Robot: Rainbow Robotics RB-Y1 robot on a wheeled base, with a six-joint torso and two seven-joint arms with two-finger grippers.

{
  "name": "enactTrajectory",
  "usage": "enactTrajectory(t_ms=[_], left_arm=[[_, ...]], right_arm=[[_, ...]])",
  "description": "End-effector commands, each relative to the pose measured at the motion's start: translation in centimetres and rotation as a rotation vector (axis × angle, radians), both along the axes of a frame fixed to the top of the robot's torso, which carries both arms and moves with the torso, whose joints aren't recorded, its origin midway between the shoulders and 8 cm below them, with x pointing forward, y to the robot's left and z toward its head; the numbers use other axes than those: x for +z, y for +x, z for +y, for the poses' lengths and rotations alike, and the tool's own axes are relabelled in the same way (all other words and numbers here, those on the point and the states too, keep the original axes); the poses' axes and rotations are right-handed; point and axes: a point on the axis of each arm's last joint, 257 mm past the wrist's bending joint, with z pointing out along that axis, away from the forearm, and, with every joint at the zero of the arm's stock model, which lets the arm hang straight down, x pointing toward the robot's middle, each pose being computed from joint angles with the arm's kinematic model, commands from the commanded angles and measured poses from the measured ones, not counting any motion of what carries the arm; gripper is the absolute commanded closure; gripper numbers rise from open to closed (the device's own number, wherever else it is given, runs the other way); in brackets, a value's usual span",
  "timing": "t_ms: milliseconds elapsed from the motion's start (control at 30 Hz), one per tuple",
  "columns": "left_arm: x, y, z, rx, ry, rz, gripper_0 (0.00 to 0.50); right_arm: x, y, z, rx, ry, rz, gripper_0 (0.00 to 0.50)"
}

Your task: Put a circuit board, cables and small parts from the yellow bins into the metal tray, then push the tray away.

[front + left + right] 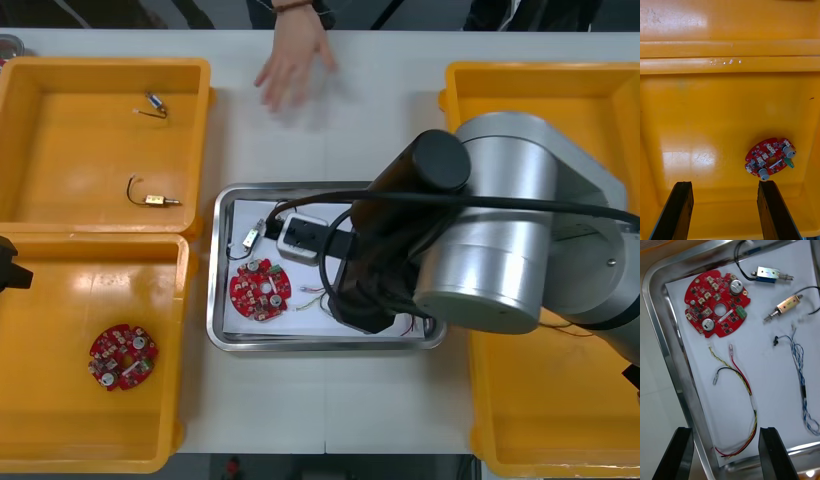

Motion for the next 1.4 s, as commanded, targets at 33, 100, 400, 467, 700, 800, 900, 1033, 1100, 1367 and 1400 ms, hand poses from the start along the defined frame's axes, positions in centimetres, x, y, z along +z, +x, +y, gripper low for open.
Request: enactTrajectory(t_ms=[33, 100, 400, 467, 700, 800, 900, 1033, 1100, 1367, 1400], left_arm=[[1.3, -0.5, 1.6, -0.036, 0.081, -0.017, 0.000], [1.3, -0.5, 1.6, -0.036, 0.081, -0.017, 0.000], [1.3, -0.5, 1.6, -0.036, 0.081, -0.017, 0.000], [1.3, -0.5, 1.6, -0.036, 0.081, -0.017, 0.000], [1.3, -0.5, 1.6, -0.036, 0.081, -0.017, 0.000], [1.3, -0.5, 1.6, -0.036, 0.081, -0.017, 0.000], [1.3, -0.5, 1.6, -0.036, 0.081, -0.017, 0.000], [1.3, -0.5, 1.6, -0.036, 0.081, -0.017, 0.000], [1.3, -0.5, 1.6, -0.036, 0.081, -0.017, 0.000], [1.3, -0.5, 1.6, -0.036, 0.081, -0.017, 0.000], [1.3, -0.5, 1.6, -0.036, 0.081, -0.017, 0.000]], right_arm=[[-0.8, -0.9, 2.9, 0.139, -0.040, -0.048, 0.000], [-1.7, -1.3, 3.3, 0.166, -0.054, -0.049, 0.000], [-6.4, -2.1, 3.3, 0.204, -0.140, -0.035, 0.000], [-7.4, -2.2, 3.5, 0.211, -0.156, -0.037, 0.000], [-10.0, -2.3, 4.0, 0.234, -0.193, -0.057, 0.000], [-11.2, -2.3, 3.4, 0.234, -0.219, -0.059, 0.000], [-11.9, -2.2, 3.0, 0.236, -0.238, -0.054, 0.000], [-12.8, -2.4, 2.9, 0.239, -0.251, -0.050, 0.000], [-13.0, -2.3, 3.2, 0.242, -0.248, -0.053, 0.000], [-12.7, -2.4, 4.3, 0.251, -0.234, -0.072, 0.061], [-12.6, -2.3, 4.5, 0.252, -0.232, -0.078, 0.197]])
